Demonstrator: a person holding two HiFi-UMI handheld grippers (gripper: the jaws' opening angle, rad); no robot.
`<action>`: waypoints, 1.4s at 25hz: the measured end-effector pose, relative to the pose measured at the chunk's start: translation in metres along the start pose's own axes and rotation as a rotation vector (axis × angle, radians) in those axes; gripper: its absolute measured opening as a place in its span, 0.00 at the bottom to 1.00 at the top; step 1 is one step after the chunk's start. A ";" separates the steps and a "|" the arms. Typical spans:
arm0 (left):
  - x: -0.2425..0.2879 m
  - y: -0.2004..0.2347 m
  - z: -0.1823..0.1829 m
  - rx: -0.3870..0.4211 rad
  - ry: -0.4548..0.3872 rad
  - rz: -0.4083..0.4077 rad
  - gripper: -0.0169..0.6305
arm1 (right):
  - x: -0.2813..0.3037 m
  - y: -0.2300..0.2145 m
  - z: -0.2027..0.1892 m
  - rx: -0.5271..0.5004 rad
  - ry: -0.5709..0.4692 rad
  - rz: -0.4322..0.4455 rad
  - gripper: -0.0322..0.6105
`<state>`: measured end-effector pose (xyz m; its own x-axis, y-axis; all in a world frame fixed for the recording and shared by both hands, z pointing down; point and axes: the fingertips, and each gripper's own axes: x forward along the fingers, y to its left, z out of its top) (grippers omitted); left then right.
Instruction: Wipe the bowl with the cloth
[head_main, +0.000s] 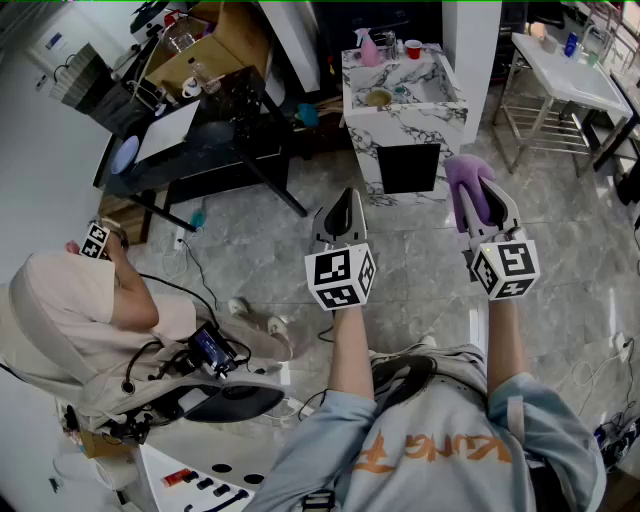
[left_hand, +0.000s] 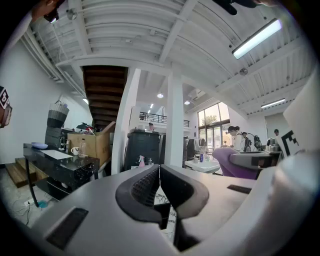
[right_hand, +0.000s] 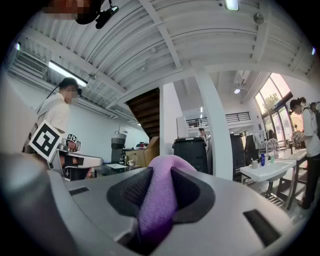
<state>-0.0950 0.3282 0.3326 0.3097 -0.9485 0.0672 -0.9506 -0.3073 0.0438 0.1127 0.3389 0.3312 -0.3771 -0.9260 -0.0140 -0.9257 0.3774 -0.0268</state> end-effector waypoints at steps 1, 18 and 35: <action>0.003 -0.003 0.002 -0.002 0.000 0.003 0.06 | 0.000 -0.005 0.003 -0.002 0.000 0.003 0.25; 0.052 -0.054 0.013 0.033 -0.010 0.008 0.06 | 0.010 -0.092 0.012 -0.003 -0.023 -0.029 0.24; 0.146 -0.070 0.034 0.100 -0.016 -0.085 0.06 | 0.046 -0.159 0.009 0.003 -0.045 -0.070 0.24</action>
<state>0.0160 0.2082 0.3052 0.3900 -0.9194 0.0518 -0.9184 -0.3925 -0.0507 0.2427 0.2360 0.3260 -0.3093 -0.9493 -0.0569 -0.9497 0.3114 -0.0326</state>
